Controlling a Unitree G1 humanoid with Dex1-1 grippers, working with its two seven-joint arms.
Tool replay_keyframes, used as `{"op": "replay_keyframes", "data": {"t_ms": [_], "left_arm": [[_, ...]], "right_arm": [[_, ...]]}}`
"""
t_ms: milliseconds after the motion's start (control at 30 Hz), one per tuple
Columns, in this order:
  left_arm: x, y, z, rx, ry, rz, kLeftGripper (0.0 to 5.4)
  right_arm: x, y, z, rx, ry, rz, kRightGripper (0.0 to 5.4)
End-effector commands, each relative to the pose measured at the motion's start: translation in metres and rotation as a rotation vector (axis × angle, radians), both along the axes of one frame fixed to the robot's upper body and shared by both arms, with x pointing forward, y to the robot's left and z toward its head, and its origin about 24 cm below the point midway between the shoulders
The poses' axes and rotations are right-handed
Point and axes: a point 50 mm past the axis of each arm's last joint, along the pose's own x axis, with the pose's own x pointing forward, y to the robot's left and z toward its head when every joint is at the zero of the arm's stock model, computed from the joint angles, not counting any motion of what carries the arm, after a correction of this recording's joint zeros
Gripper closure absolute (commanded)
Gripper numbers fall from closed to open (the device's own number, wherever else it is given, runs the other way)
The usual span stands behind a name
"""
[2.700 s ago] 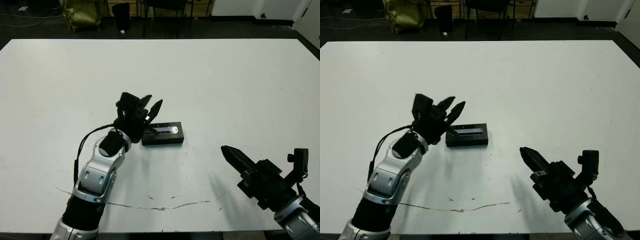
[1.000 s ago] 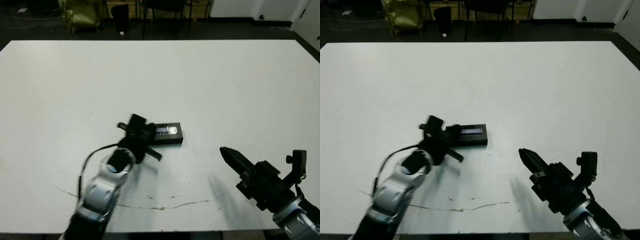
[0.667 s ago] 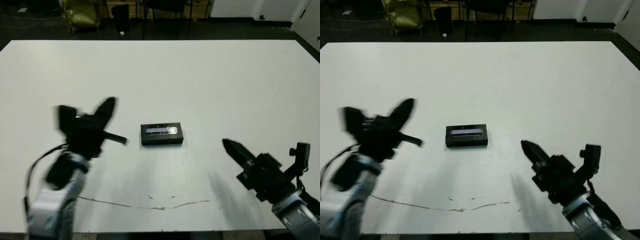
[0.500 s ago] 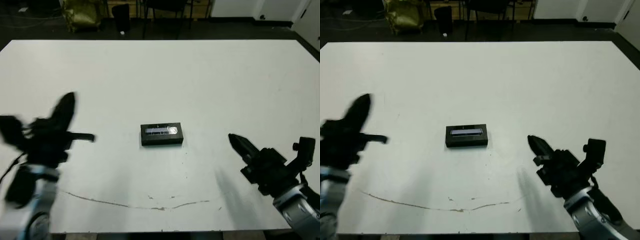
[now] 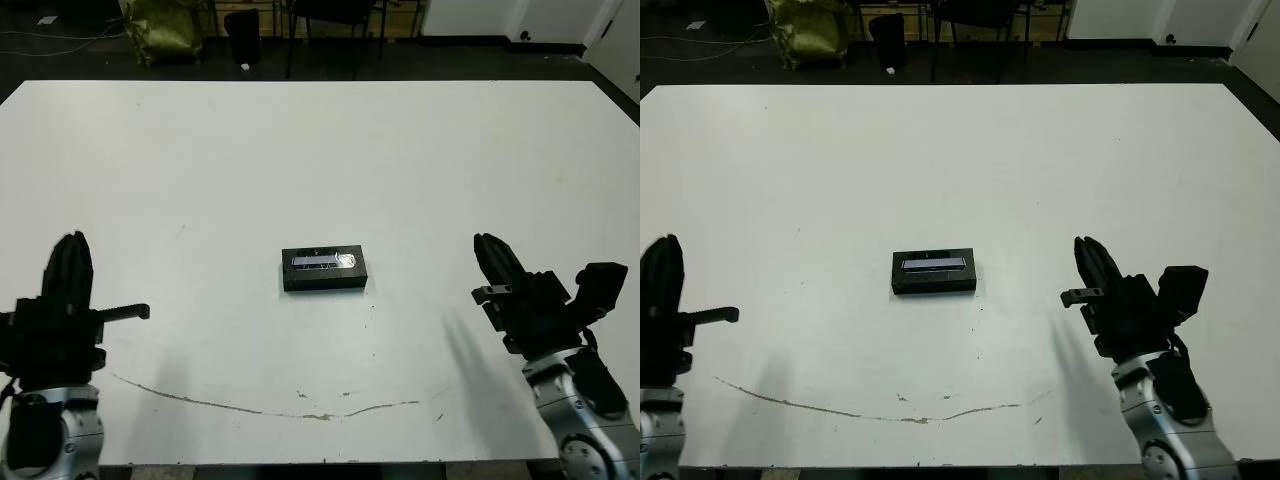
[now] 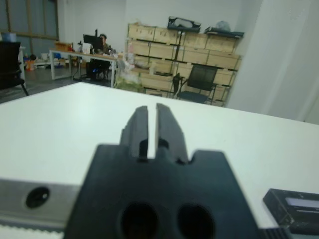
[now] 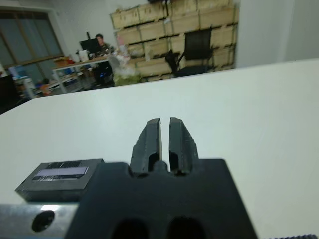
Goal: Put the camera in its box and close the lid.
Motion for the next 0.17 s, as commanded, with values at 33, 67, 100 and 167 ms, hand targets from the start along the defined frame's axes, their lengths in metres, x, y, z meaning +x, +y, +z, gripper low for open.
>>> {"op": "replay_keyframes", "data": {"t_ms": [33, 67, 100, 167], "left_arm": [[-0.0017, -0.0026, -0.0092, -0.024, 0.041, 0.001, 5.38], [-0.0019, -0.0033, -0.0101, -0.029, 0.044, -0.004, 5.38], [-0.0023, -0.0038, -0.0109, -0.029, 0.044, -0.009, 5.38], [-0.0034, -0.0039, -0.0122, -0.023, 0.045, -0.017, 5.38]], "right_arm": [[-0.0029, 0.0012, -0.0096, -0.026, 0.020, -0.042, 5.40], [-0.0041, 0.0025, -0.0097, -0.037, 0.026, -0.046, 5.40], [-0.0050, 0.0037, -0.0104, -0.037, 0.021, -0.035, 5.40], [-0.0070, 0.0059, -0.0117, -0.037, 0.028, -0.027, 5.40]]}}
